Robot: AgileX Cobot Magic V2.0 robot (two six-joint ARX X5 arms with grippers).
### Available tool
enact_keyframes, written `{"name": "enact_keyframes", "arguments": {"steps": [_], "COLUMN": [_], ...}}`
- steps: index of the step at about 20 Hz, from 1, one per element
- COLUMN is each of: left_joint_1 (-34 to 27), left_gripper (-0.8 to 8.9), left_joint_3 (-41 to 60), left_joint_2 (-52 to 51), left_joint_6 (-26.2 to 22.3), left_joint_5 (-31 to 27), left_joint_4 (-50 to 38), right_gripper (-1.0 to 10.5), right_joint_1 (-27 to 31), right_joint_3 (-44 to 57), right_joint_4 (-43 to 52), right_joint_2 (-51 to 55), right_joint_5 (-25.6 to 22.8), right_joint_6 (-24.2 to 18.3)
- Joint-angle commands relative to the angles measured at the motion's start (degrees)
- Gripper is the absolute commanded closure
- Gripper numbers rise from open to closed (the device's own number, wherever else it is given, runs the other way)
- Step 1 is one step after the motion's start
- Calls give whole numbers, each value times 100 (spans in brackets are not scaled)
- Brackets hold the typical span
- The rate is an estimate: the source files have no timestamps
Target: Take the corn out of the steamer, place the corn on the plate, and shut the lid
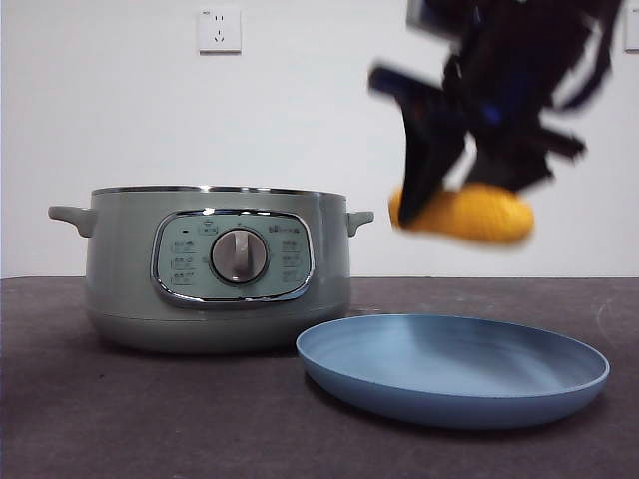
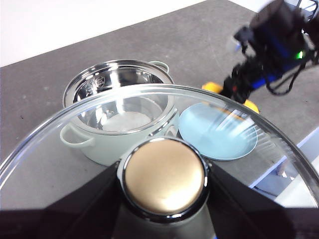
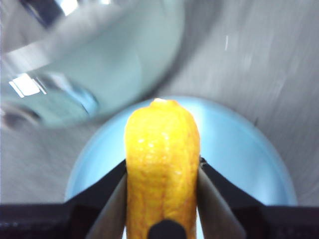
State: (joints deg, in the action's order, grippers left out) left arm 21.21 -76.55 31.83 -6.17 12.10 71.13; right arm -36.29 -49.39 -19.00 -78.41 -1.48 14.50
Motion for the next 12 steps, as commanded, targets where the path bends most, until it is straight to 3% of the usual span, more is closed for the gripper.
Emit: {"name": "enact_keyframes", "arguments": {"steps": [1,6,12], "left_joint_1": [24,24,24], "left_gripper": [822,822,822], "left_joint_3": [-81,-81,-81], "left_joint_2": [-55,-55,-55], "left_joint_6": [17,17,20], "left_joint_5": [17,17,22], "left_joint_4": [-247,-249,-247], "right_gripper": [963,963,963], "right_joint_1": [7,138,181], "right_joint_3": [651,1261,1281], "right_joint_4": [789,1412,2072], "right_joint_2": [-13,-157,-848], "right_joint_5": [0,-28,-11], "right_joint_6": [487,542,608]}}
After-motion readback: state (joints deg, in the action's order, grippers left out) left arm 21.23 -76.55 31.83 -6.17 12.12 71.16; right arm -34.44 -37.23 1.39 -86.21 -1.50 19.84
